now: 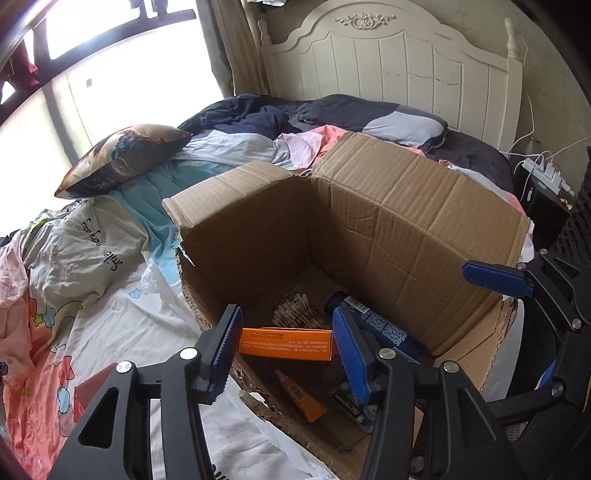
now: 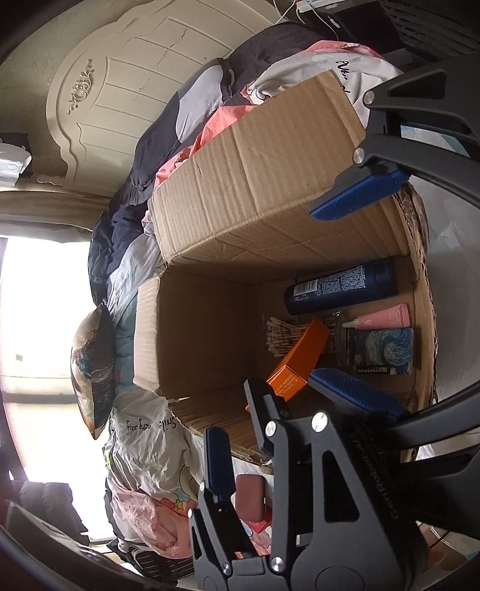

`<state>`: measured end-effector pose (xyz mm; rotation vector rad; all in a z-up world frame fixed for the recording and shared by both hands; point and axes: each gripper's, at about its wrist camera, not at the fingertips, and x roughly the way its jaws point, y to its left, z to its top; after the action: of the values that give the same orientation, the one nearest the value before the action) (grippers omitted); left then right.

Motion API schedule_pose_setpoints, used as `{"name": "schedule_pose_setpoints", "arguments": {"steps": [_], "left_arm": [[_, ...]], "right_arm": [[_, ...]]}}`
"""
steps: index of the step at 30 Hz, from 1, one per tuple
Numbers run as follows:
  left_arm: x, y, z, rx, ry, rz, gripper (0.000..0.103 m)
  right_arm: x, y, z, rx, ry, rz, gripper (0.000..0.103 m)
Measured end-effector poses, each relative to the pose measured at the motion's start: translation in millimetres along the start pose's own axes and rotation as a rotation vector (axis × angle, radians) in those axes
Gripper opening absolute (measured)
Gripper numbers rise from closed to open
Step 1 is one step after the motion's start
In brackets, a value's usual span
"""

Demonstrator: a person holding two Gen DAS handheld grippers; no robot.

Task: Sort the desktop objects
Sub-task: 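Withdraw both tools from the box back over the bed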

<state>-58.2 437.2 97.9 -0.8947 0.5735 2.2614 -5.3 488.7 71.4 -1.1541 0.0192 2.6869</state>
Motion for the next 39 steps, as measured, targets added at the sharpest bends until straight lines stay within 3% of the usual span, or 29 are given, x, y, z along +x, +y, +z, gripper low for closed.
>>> {"name": "schedule_pose_setpoints", "arguments": {"steps": [6,11,26,39], "left_arm": [[-12,17,-6,-0.040,-0.023,0.049,0.089],[-23,40,-15,-0.088,-0.019,0.057,0.099],[-71,92,-61,-0.108,-0.024,0.212,0.103],[-82,128,-113,-0.166,0.013,0.241,0.103]], "right_arm": [[-3,5,-1,-0.013,-0.010,0.005,0.080],[-15,23,1,-0.057,-0.038,0.011,0.080],[-34,94,2,-0.185,-0.080,0.099,0.080],[-32,156,-12,-0.303,-0.049,0.102,0.080]]}}
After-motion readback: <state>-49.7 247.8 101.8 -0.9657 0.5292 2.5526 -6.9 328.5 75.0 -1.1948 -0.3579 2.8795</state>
